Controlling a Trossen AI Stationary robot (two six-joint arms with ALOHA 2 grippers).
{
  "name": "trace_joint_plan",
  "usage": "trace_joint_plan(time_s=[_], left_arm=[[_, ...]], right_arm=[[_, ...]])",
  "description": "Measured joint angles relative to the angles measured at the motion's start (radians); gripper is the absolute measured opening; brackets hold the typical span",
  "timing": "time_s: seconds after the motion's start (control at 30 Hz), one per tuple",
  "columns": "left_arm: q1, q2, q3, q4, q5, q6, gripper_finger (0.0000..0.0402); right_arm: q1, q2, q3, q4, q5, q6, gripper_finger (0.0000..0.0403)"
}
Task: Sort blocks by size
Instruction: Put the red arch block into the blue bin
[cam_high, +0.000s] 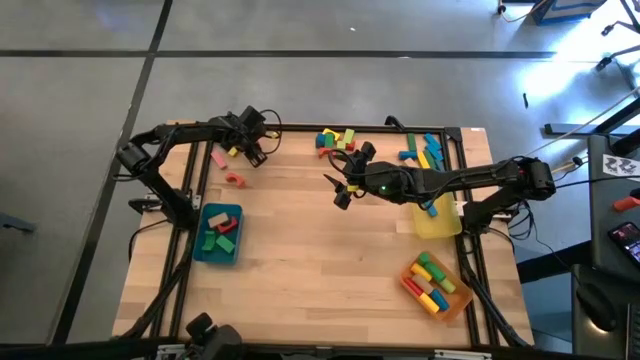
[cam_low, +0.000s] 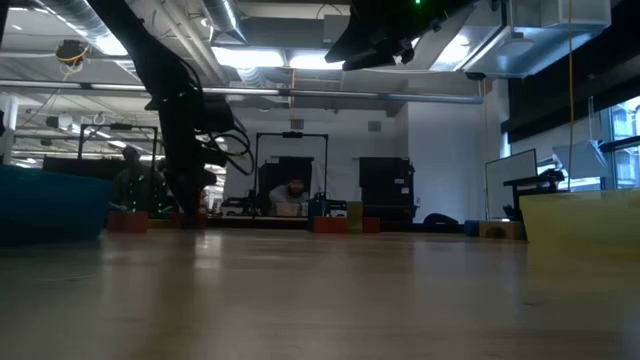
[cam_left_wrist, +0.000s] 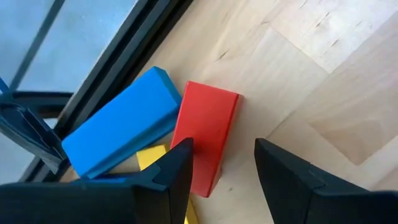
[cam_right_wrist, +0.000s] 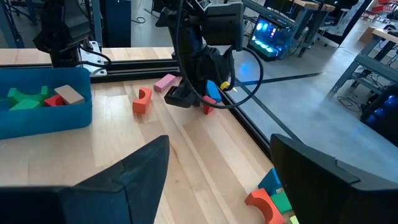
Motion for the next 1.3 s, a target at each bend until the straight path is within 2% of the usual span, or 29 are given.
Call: trace_joint_plan(time_s=[0.3, 0.63, 0.8, 1.03, 1.1, 1.3], left_arm=[[-0.035, -0.003, 0.003, -0.057, 0.020, 0.002, 0.0155], [-0.135, -0.049, -0.002, -0.168, 0.045, -0.025, 0.0155], [-0.161, -0.128, -0.001, -0.161, 0.042, -0.018, 0.0155], [-0.142, -0.138, -0.001, -0.141, 0.037, 0.014, 0.0156], [-0.126, -0.135, -0.001, -0.137, 0.042, 0.008, 0.0162], [-0.089, -0.135, -0.001, -0.137, 0.146, -0.015, 0.0206]], right_arm=[[0.000, 0.000, 0.000, 0.000, 0.000, 0.000, 0.0280], [0.000, 0.000, 0.000, 0.000, 0.000, 0.000, 0.0280], [0.000, 0.000, 0.000, 0.000, 0.000, 0.000, 0.0280], [0.000, 0.000, 0.000, 0.000, 0.000, 0.000, 0.0280], [0.000, 0.000, 0.000, 0.000, 0.000, 0.000, 0.0280], [0.000, 0.000, 0.000, 0.000, -0.057, 0.000, 0.0280]])
